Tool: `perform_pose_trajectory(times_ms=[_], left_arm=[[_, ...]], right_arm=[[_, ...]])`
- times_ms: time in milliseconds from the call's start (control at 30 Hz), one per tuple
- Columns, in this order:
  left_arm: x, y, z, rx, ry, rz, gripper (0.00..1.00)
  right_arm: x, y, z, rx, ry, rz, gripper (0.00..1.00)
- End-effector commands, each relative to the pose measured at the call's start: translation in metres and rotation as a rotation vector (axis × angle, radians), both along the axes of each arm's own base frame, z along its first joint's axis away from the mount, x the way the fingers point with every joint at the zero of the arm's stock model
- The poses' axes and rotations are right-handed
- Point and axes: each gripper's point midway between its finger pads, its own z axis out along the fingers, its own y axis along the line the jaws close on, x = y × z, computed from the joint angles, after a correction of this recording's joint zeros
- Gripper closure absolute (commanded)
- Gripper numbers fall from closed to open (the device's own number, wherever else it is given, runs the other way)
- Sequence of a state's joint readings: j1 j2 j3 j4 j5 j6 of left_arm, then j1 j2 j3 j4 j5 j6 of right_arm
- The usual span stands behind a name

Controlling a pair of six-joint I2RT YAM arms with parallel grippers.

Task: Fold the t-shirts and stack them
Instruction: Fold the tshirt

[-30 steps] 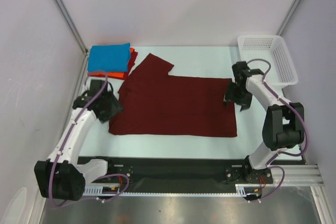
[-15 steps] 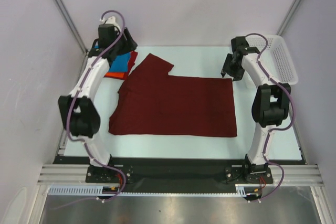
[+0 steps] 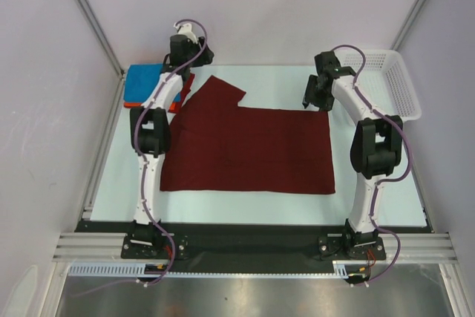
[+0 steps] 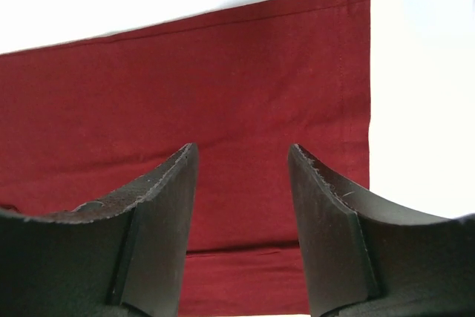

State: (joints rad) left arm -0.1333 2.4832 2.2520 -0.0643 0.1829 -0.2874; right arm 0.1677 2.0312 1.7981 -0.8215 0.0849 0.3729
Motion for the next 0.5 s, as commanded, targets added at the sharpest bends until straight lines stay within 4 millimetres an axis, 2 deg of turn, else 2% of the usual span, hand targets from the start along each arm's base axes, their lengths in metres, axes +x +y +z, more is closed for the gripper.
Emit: perform_pose_trajectory(times_ms=[0,67,167,200,267,300,400,467], left_arm=[[0.019,-0.024,0.026,-0.015,-0.118,-0.013,0.36],[0.022,-0.023,0.009,-0.009,-0.094,0.03,0.3],[0.023,-0.028,-0.01,-0.033,-0.046,0.082,0.3],[0.019,-0.029,-0.024,-0.031,0.001,0.107,0.28],[0.012,-0.038,-0.038,-0.076,0.067,0.133,0.27],[0.01,-0.035,-0.048,-0.078,0.097,0.178,0.28],[-0.001,-0.045,-0.067,-0.189,0.169,0.204,0.32],[-0.006,-0.051,-0.072,-0.198,0.164,0.234,0.33]], right_arm=[[0.001,0.0,0.009,-0.002,-0.02,0.02,0.43],[-0.006,-0.003,0.001,-0.002,-0.001,0.019,0.43],[-0.012,-0.006,-0.001,0.015,0.006,0.004,0.43],[-0.018,-0.007,-0.003,0.018,0.013,-0.001,0.43],[-0.02,-0.008,-0.004,0.028,0.01,-0.009,0.43],[-0.024,-0.009,-0.006,0.034,0.013,-0.012,0.43],[-0.027,-0.009,-0.013,0.038,0.018,-0.018,0.43],[-0.028,-0.007,-0.019,0.051,0.033,-0.026,0.43]])
